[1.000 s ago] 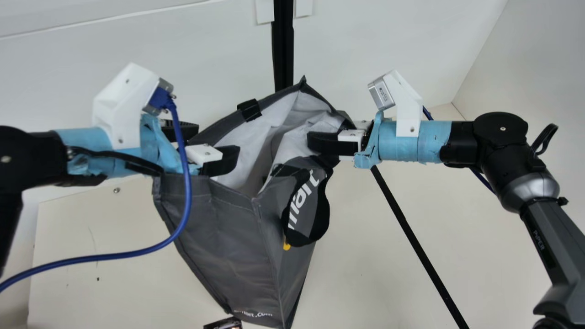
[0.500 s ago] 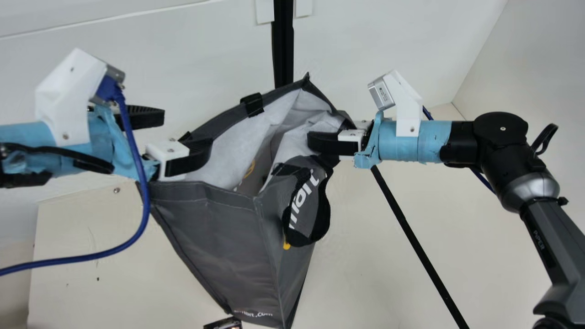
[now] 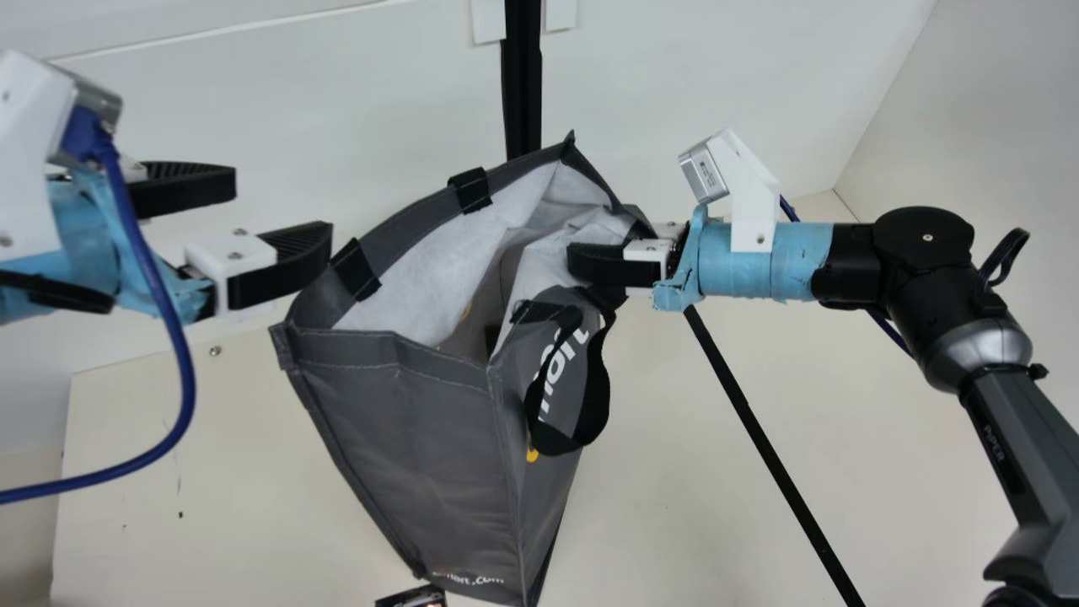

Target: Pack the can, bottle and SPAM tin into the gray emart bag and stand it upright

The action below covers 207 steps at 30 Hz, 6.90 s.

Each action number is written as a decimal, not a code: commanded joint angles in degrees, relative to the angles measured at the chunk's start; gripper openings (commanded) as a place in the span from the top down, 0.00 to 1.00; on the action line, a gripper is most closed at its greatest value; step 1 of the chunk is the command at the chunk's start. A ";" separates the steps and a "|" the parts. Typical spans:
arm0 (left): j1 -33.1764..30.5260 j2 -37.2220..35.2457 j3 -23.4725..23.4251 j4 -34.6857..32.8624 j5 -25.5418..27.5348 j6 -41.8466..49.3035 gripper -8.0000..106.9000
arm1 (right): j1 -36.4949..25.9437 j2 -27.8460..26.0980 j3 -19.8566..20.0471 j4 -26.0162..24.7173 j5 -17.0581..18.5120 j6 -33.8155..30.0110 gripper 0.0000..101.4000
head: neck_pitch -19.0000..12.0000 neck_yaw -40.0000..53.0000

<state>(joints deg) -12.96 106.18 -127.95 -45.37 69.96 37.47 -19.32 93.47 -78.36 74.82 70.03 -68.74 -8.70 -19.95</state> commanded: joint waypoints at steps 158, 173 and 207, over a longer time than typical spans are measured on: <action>3.79 -20.60 38.13 51.53 -1.58 -34.39 0.15 | -32.45 10.76 -35.93 -42.30 -13.64 20.23 1.00 | -1.30 -0.05; 3.79 -20.60 38.13 51.53 -1.58 -34.39 0.15 | -33.68 10.71 -37.65 -39.63 -12.95 20.39 0.51 | -1.30 -0.05; 3.79 -20.60 38.13 51.53 -1.58 -34.39 0.15 | -31.27 7.11 -50.66 -33.20 -9.79 18.99 0.06 | -1.30 -0.05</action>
<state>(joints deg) -9.16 85.58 -89.82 6.16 68.38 3.08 -50.78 100.60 -128.82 41.44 60.10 -49.89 -8.70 -19.95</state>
